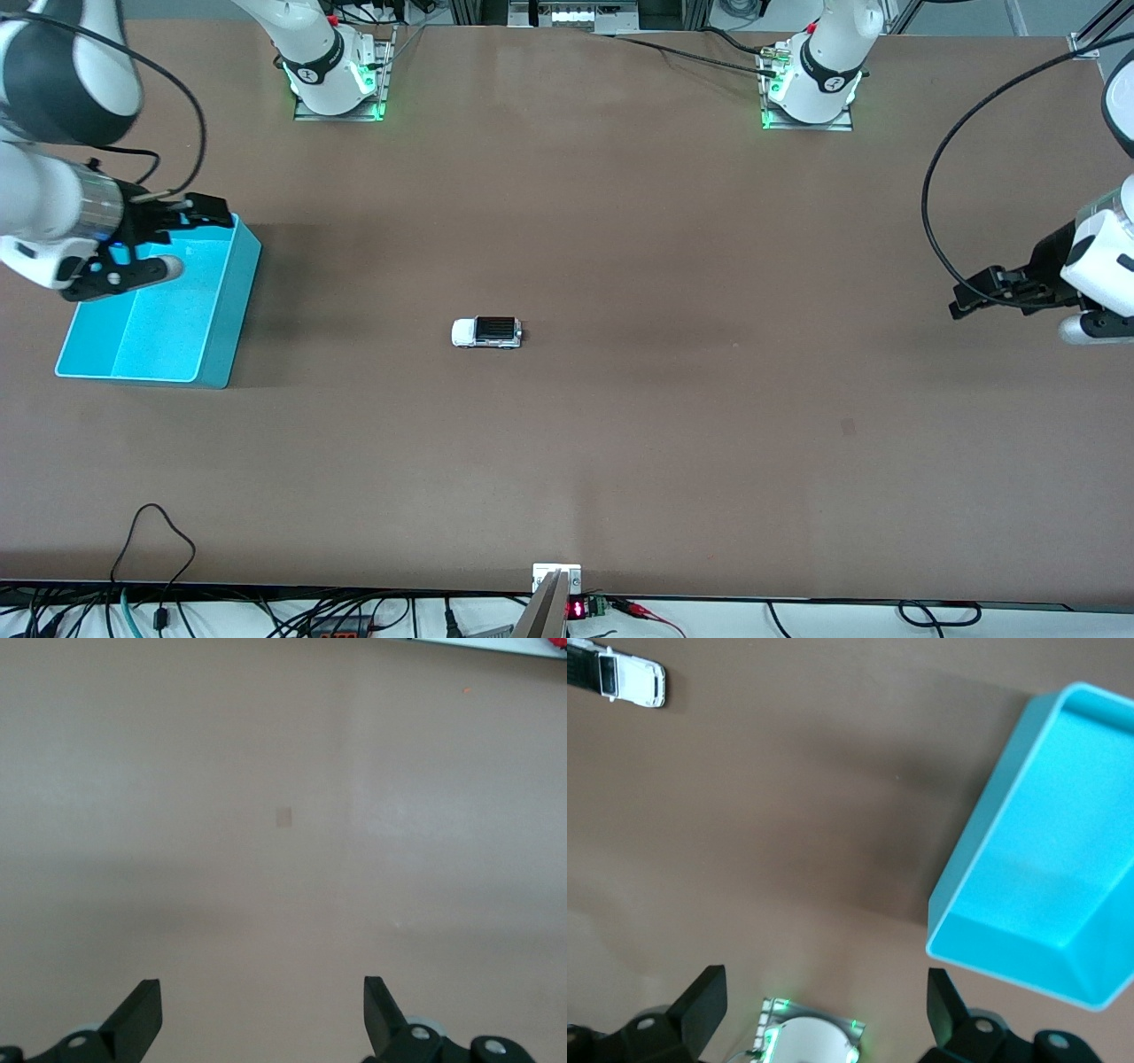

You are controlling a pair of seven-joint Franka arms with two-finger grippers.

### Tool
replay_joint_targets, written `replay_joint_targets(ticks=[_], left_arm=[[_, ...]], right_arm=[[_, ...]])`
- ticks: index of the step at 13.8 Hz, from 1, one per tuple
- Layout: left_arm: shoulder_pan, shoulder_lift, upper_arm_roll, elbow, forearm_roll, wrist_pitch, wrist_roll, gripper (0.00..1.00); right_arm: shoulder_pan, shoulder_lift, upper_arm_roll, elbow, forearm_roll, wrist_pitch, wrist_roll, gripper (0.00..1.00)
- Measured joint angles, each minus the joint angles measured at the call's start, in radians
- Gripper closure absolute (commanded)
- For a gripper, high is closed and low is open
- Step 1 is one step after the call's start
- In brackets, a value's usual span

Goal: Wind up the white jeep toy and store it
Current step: 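Move the right gripper over the jeep and lower around it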

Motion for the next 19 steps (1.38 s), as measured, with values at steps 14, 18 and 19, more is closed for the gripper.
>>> replay_joint_targets(ticks=[14,18,19], left_arm=[[-0.006,-0.101,0.003,-0.036,0.002,-0.087,0.023,0.0],[-0.006,-0.105,0.003,-0.037,0.002,-0.105,0.024,0.0],[-0.006,-0.105,0.003,-0.037,0.002,-0.106,0.024,0.0]], right_arm=[[-0.183,-0.121,0.618,-0.465,-0.002,0.692,-0.481,0.0],[-0.121,0.04,0.632,-0.432,-0.133,0.77,-0.497,0.0],[-0.096,0.084,0.615,-0.406,-0.156,0.775,-0.497,0.0]])
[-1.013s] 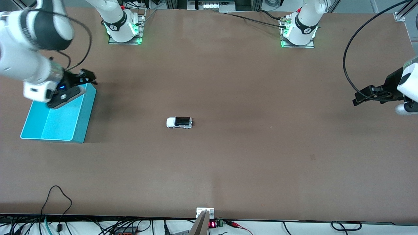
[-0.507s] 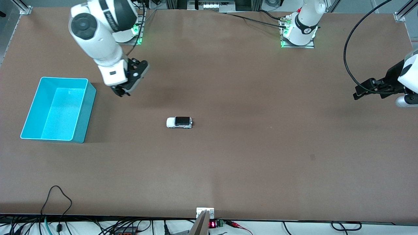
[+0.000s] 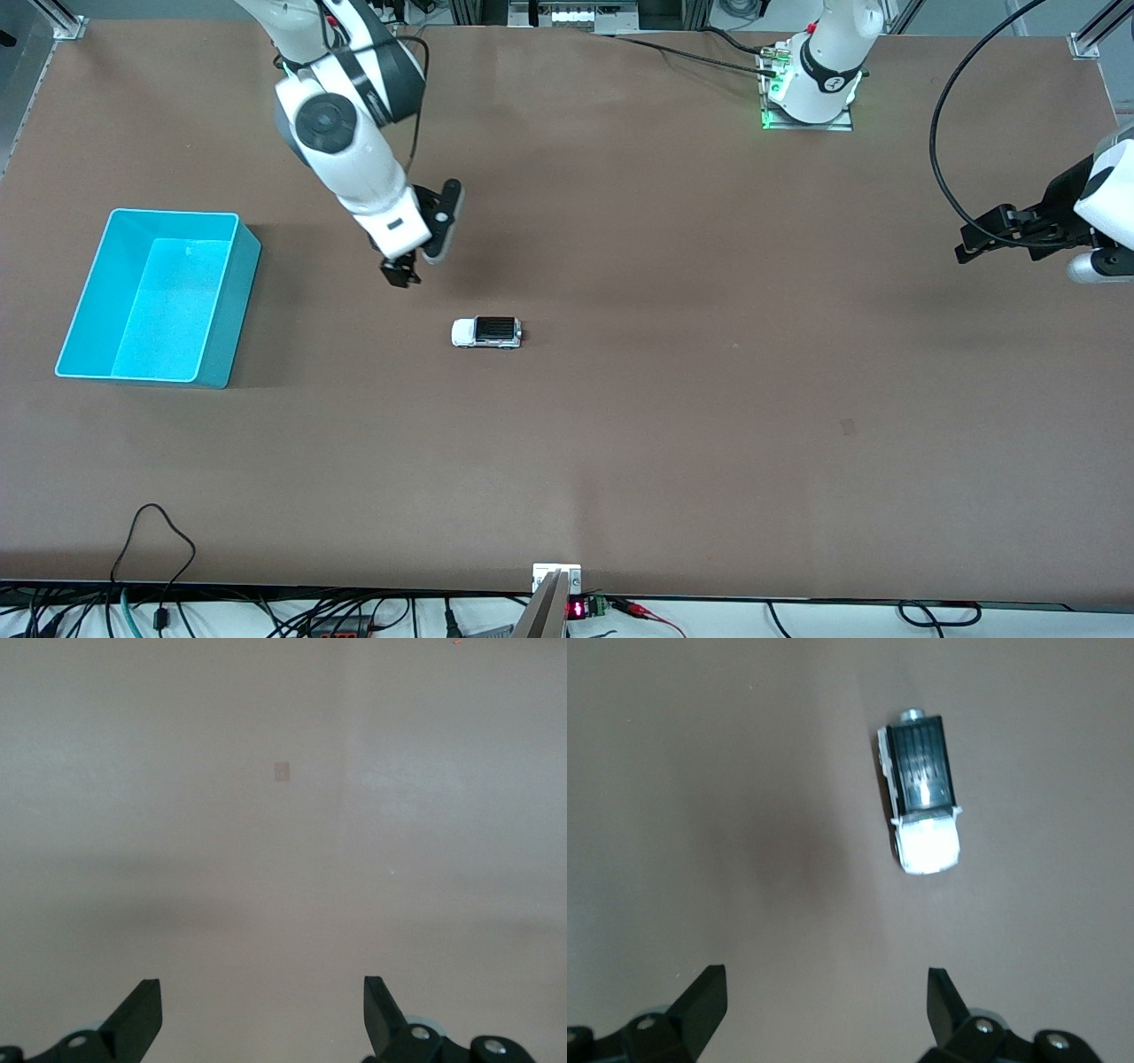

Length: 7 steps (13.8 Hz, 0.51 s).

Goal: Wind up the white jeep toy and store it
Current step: 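Move the right gripper over the jeep and lower around it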

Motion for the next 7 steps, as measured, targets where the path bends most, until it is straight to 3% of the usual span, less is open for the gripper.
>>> replay_joint_targets(ticks=[4,7], left_arm=[[0.0,-0.002,0.0,0.0,0.0,-0.005,0.0,0.0],[0.0,-0.002,0.0,0.0,0.0,-0.005,0.0,0.0]], right_arm=[[0.211,0.159,-0.194,0.151,-0.023,0.002,0.0,0.0],[0.319,0.252,-0.283,0.234,-0.024,0.002,0.0,0.0]])
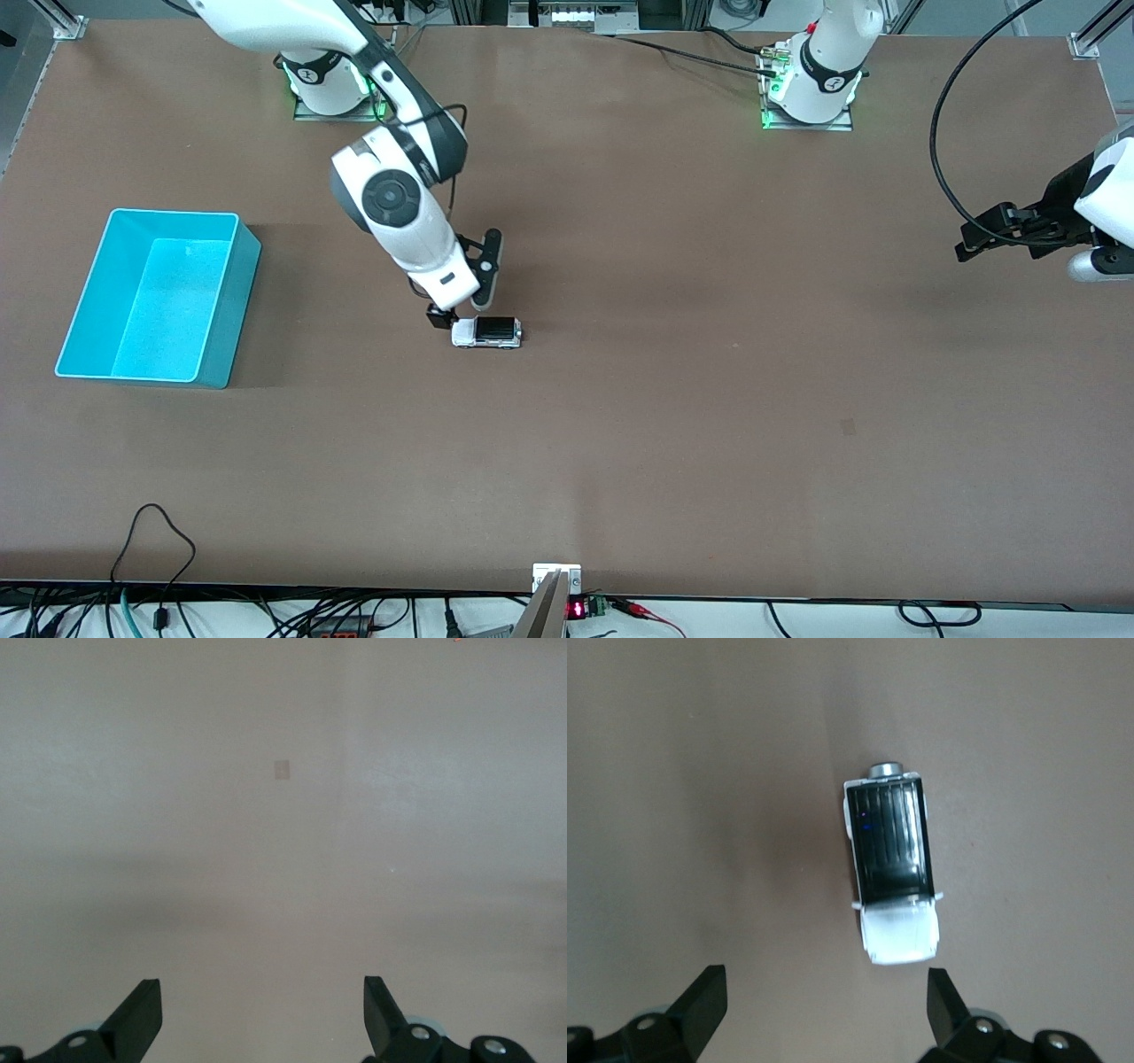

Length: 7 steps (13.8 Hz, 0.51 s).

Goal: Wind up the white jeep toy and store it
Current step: 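Move the right gripper over the jeep and lower around it, then close the right gripper on the jeep and lift it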

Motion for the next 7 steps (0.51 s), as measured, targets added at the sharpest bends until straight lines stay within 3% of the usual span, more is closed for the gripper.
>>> replay_joint_targets(ticks=[7], left_arm=[[0.0,0.0,0.0,0.0,0.0,0.003,0.0,0.0]], right_arm=[[0.061,0.072,-0.06,0.037,-0.042,0.058,0.0,0.0]])
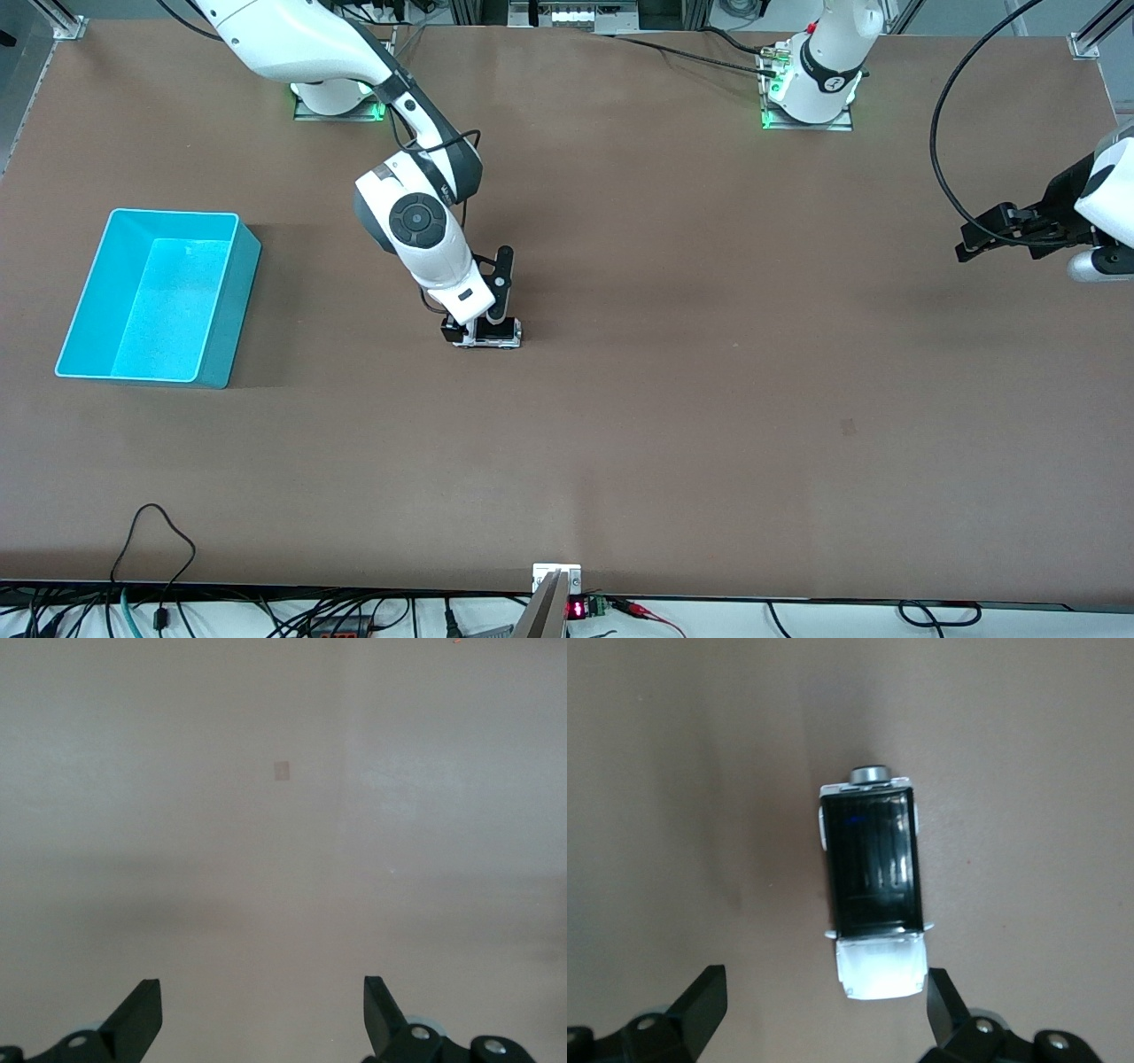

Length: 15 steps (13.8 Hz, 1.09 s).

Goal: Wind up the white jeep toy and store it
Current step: 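Close the right gripper on the jeep and lift it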

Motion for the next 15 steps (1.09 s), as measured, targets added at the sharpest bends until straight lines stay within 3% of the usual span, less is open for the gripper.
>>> replay_joint_targets(ticks=[6,12,13,15], left_arm=[[0.0,0.0,0.0,0.0,0.0,0.012,0.0,0.0],[0.0,0.0,0.0,0.0,0.0,0.016,0.0,0.0],[0.0,0.0,-0.001,-0.001,0.0,0.016,0.0,0.0],[0.0,0.0,-0.001,-0.001,0.0,0.016,0.0,0.0]], right_arm=[[0.109,0.075,-0.078,0.133,-0.001,0.007,0.0,0.0],[0.13,0.148,-0.092,0.157,-0.015,0.029,0.0,0.0],[0.133,0.157,-0.098,0.158,-0.015,0.04,0.0,0.08],[0.134,0.175,-0.112,0.158,-0.016,0.059,0.0,0.59]])
